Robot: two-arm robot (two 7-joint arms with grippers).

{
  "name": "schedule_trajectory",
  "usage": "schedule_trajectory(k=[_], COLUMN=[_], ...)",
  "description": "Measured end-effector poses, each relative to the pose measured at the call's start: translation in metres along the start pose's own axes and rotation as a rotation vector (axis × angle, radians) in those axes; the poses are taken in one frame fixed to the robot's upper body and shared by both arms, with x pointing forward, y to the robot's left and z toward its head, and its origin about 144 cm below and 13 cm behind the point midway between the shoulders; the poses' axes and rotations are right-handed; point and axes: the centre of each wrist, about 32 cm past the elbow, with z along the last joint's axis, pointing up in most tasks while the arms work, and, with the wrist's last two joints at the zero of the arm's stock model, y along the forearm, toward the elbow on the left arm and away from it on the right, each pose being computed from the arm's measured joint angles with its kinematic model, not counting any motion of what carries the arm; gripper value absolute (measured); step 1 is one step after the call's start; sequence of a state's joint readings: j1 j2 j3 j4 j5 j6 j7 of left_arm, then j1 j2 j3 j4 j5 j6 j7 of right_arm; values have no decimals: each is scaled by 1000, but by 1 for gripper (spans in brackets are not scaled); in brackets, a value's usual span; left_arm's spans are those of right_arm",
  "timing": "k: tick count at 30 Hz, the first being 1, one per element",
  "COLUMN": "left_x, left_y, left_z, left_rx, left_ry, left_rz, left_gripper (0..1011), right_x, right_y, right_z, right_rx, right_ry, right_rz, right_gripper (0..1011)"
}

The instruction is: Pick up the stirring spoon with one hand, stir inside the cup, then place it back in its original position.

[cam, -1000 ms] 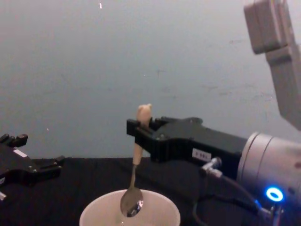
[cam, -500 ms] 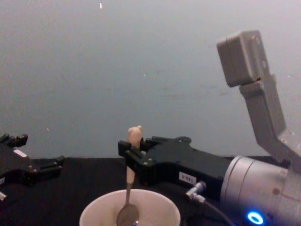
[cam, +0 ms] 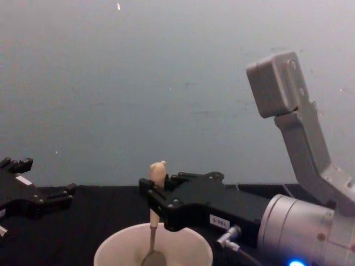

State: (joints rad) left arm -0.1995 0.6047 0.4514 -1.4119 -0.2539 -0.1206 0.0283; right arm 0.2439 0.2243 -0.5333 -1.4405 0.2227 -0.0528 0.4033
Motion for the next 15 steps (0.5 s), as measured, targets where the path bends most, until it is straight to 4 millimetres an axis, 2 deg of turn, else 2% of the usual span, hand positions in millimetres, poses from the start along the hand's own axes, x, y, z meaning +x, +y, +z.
schedule_trajectory(k=[15], left_x=[0], left_y=[0], left_z=[0], left_rx=[0], left_ry=[0], left_rz=[0], left_gripper=[1001], right_x=[4], right_y=[-11], right_z=[3], right_rx=[-3], right_ry=[4], right_rz=[-8], right_gripper=[190])
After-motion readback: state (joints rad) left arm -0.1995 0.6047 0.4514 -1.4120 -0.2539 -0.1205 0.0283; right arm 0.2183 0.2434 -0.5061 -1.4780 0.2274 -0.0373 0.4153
